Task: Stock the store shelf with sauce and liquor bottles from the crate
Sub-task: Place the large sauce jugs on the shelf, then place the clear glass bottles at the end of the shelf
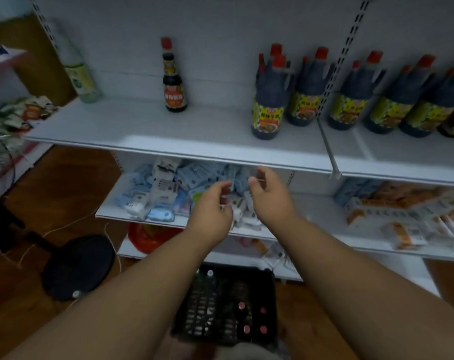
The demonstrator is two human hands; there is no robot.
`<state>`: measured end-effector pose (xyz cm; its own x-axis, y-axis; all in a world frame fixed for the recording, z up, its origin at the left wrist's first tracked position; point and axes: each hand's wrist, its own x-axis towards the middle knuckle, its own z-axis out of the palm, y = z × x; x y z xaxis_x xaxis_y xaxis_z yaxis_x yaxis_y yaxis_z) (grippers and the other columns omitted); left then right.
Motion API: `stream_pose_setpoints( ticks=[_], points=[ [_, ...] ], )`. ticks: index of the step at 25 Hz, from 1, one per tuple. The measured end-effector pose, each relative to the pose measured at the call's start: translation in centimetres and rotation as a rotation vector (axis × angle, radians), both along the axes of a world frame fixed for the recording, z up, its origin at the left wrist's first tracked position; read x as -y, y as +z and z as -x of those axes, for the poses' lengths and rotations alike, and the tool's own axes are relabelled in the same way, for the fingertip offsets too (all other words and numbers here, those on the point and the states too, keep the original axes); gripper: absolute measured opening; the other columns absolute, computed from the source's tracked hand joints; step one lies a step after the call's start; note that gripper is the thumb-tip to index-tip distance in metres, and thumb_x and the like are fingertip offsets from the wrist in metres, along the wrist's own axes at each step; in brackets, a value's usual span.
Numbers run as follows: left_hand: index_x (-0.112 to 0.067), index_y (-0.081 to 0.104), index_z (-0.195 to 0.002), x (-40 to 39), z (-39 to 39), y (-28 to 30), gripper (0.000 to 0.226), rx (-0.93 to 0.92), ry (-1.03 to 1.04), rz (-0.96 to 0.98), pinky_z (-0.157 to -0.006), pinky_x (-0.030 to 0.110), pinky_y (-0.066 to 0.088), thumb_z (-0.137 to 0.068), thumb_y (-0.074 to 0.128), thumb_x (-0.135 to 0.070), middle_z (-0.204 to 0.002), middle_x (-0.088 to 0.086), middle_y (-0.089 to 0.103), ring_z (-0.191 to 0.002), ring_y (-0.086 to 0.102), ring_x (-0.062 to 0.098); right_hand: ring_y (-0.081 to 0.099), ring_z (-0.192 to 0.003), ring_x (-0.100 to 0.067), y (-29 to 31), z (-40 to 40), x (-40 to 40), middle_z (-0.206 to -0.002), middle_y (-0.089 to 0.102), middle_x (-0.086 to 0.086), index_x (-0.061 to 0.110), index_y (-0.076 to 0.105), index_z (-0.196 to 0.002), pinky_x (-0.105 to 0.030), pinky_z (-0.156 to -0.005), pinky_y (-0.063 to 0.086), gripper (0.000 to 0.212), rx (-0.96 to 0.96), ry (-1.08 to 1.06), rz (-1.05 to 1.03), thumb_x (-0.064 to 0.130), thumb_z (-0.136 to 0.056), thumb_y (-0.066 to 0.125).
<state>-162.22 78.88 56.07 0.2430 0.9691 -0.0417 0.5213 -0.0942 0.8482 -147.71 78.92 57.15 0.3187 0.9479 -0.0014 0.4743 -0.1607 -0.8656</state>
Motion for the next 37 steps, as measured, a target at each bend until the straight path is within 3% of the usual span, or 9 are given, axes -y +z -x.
stream_pose_setpoints(
  ticks=[7, 12, 14, 19, 23, 26, 31, 35, 37],
  points=[
    [-0.024, 0.05, -0.135, 3.7, 8.7, -7.8, 0.048, -0.057, -0.086, 0.103, -0.092, 0.037, 0.051, -0.091, 0.052, -0.006, -0.115, -0.008, 0.058, -0.098, 0.058, 0.012, 0.059, -0.111, -0.014, -8.5, 7.4, 7.2, -0.13, 0.059, -0.002, 0.021, 0.05, -0.136, -0.035, -0.098, 0.048, 0.041, -0.016, -0.068, 0.154, 0.035, -0.097, 0.051],
    [-0.015, 0.056, -0.122, 4.6, 8.8, -17.1, 0.027, -0.27, -0.083, 0.073, -0.075, 0.02, 0.045, -0.097, 0.052, -0.01, -0.097, -0.004, 0.057, -0.081, 0.054, 0.007, 0.057, -0.105, -0.014, -17.2, 8.0, 8.5, -0.128, 0.059, -0.007, 0.014, 0.051, -0.135, -0.026, -0.083, 0.043, 0.041, 0.049, 0.005, 0.298, 0.032, -0.099, 0.05],
    [-0.008, 0.055, -0.112, 5.1, 8.2, -21.2, 0.016, -0.17, 0.043, 0.269, -0.064, 0.017, 0.043, -0.096, 0.053, -0.007, -0.083, 0.0, 0.052, -0.071, 0.048, 0.008, 0.054, -0.107, -0.012, -22.3, 8.0, 8.7, -0.131, 0.057, -0.006, 0.014, 0.05, -0.136, -0.025, -0.086, 0.041, 0.043, 0.045, 0.033, 0.368, 0.035, -0.099, 0.052],
    [-0.016, 0.047, -0.135, 6.1, 7.9, -35.6, 0.039, -0.185, 0.017, 0.371, -0.085, 0.033, 0.051, -0.098, 0.049, -0.007, -0.108, 0.0, 0.057, -0.093, 0.057, 0.016, 0.056, -0.118, -0.02, -37.4, 9.5, 8.5, -0.134, 0.056, -0.004, 0.019, 0.046, -0.139, -0.038, -0.097, 0.047, 0.046, -0.055, 0.075, 0.531, 0.038, -0.098, 0.055],
    [-0.022, 0.046, -0.135, 5.5, 8.0, -48.4, 0.039, -0.109, 0.202, 0.57, -0.077, 0.021, 0.051, -0.099, 0.052, -0.012, -0.107, -0.01, 0.056, -0.087, 0.057, 0.004, 0.054, -0.118, -0.018, -48.7, 10.0, 6.9, -0.136, 0.054, -0.002, 0.018, 0.043, -0.142, -0.032, -0.096, 0.046, 0.05, -0.056, 0.092, 0.615, 0.038, -0.098, 0.055],
    [-0.012, 0.05, -0.131, 4.3, 8.2, -56.2, 0.038, 0.092, 0.319, 0.685, -0.094, 0.043, 0.053, -0.095, 0.05, 0.001, -0.108, 0.003, 0.062, -0.101, 0.061, 0.023, 0.055, -0.1, -0.013, -55.9, 9.8, 5.2, -0.119, 0.059, 0.003, 0.021, 0.048, -0.136, -0.034, -0.09, 0.05, 0.042, -0.05, 0.07, 0.654, 0.038, -0.097, 0.056],
    [-0.019, 0.047, -0.131, -2.1, 8.2, -64.7, 0.043, 0.017, 0.429, 0.563, -0.074, 0.037, 0.055, -0.089, 0.055, -0.015, -0.106, 0.005, 0.065, -0.095, 0.065, 0.027, 0.058, -0.109, -0.02, -65.9, 9.9, -0.4, -0.122, 0.062, -0.004, 0.016, 0.051, -0.127, -0.024, -0.084, 0.04, 0.034, 0.027, 0.105, 0.56, 0.031, -0.097, 0.057],
    [-0.023, 0.042, -0.139, -6.2, 7.2, -67.0, 0.049, -0.024, 0.438, 0.501, -0.087, 0.032, 0.048, -0.094, 0.061, -0.028, -0.115, -0.002, 0.057, -0.102, 0.055, 0.018, 0.059, -0.108, -0.025, -70.7, 10.7, -4.5, -0.119, 0.061, -0.009, 0.019, 0.057, -0.12, -0.039, -0.095, 0.05, 0.044, 0.026, 0.063, 0.471, 0.047, -0.086, 0.065],
    [-0.02, 0.05, -0.13, -7.1, 7.2, -67.8, 0.04, -0.1, 0.377, 0.427, -0.083, 0.03, 0.044, -0.094, 0.061, -0.033, -0.106, -0.003, 0.056, -0.096, 0.053, 0.016, 0.06, -0.107, -0.024, -71.7, 10.8, -5.4, -0.117, 0.063, -0.008, 0.019, 0.061, -0.116, -0.034, -0.095, 0.049, 0.04, 0.023, 0.046, 0.436, 0.048, -0.089, 0.063]
  ],
)
